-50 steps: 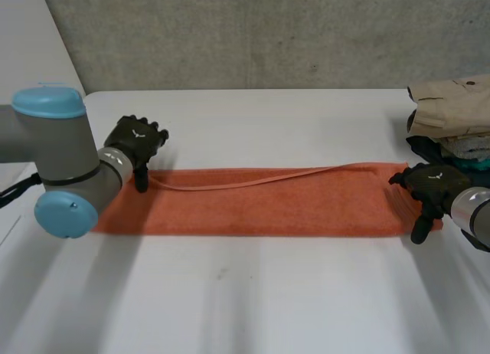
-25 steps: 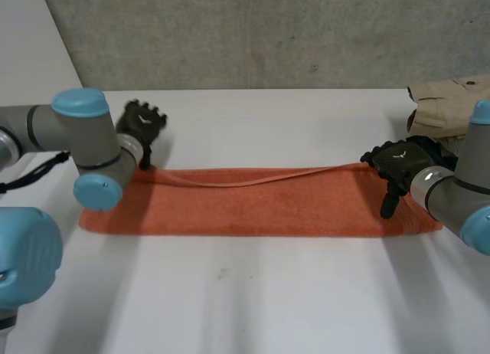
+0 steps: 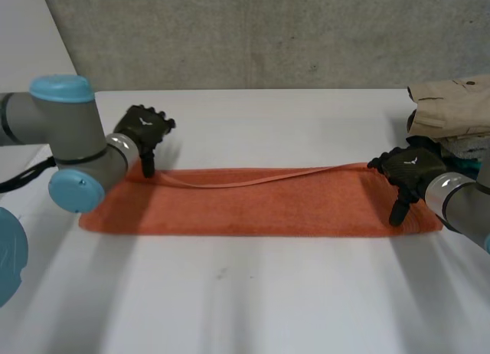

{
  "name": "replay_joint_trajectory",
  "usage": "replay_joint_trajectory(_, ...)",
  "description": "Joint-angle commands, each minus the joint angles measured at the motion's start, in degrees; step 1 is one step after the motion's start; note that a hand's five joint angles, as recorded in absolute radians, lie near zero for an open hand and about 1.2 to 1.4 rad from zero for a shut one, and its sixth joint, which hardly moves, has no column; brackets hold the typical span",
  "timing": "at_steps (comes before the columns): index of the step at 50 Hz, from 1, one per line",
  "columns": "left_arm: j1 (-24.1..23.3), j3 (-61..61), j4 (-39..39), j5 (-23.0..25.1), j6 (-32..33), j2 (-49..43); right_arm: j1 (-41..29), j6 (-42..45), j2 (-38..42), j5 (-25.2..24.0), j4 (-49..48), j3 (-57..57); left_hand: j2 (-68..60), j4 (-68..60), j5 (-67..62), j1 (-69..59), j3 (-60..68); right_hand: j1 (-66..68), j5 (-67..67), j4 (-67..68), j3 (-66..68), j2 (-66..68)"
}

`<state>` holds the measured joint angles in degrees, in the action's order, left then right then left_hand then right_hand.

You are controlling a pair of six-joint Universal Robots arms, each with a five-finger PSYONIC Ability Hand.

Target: Fold the laundry.

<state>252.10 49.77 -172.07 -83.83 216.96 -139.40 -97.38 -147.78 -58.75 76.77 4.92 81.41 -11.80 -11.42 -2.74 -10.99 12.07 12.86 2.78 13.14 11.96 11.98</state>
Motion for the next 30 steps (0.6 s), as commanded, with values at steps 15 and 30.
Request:
replay_joint_trajectory(15, -4.3, -21.3, 6.4, -2.5, 7.2, -16.6, 0.3, 2.1, 1.9, 0.4, -1.0, 0.4, 1.8, 1.4, 2.7, 1.0, -2.1, -2.9, -2.8, -3.1, -2.0, -2.0)
replay_joint_trajectory(30, -1.8, -36.0, 7.4, -12.2, 4.5, -20.7, 1.0, 2.1, 0.7, 0.2, -1.2, 1.6, 1.8, 1.4, 2.7, 1.0, -2.1, -2.9, -2.8, -3.1, -2.0, -2.0)
